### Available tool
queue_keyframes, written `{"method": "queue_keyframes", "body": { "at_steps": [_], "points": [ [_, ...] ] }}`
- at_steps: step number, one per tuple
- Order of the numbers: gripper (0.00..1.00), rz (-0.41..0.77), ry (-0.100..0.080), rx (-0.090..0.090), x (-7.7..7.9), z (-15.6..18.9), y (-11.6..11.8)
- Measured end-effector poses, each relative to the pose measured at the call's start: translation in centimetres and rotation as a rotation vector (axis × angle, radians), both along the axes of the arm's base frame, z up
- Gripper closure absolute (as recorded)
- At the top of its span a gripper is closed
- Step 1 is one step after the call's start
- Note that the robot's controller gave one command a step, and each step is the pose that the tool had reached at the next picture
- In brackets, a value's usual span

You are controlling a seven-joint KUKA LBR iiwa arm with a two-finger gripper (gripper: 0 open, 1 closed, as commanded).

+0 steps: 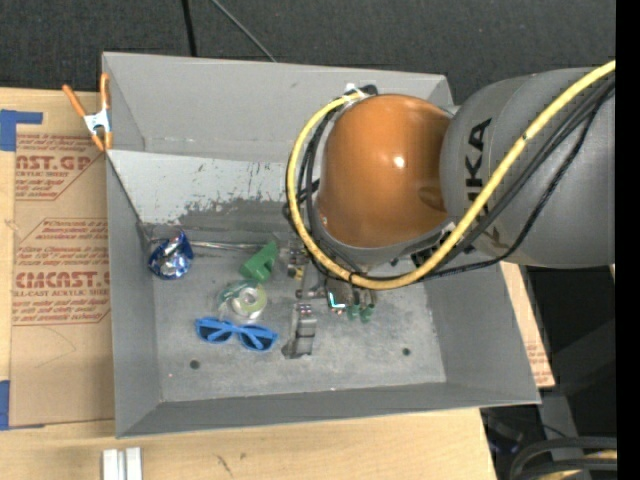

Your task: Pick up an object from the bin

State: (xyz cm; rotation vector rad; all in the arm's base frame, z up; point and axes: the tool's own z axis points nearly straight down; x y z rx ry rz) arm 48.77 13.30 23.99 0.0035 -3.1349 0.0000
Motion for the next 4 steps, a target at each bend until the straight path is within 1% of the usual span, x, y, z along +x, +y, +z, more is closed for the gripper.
{"method": "queue_keyframes", "body": {
  "at_steps": [1, 2, 3, 4],
  "points": [
    [0.0, 0.223, -0.001, 0.001, 1.3, -13.2, -4.8],
    [0.0, 0.26, -0.01, 0.004, 2.9, -17.1, 0.5],
    [1.0, 0.257, -0.013, 0.004, 3.0, -16.8, 0.3],
    [0.0, 0.256, -0.006, 0.003, 2.8, -17.0, 0.2]
  ]
}}
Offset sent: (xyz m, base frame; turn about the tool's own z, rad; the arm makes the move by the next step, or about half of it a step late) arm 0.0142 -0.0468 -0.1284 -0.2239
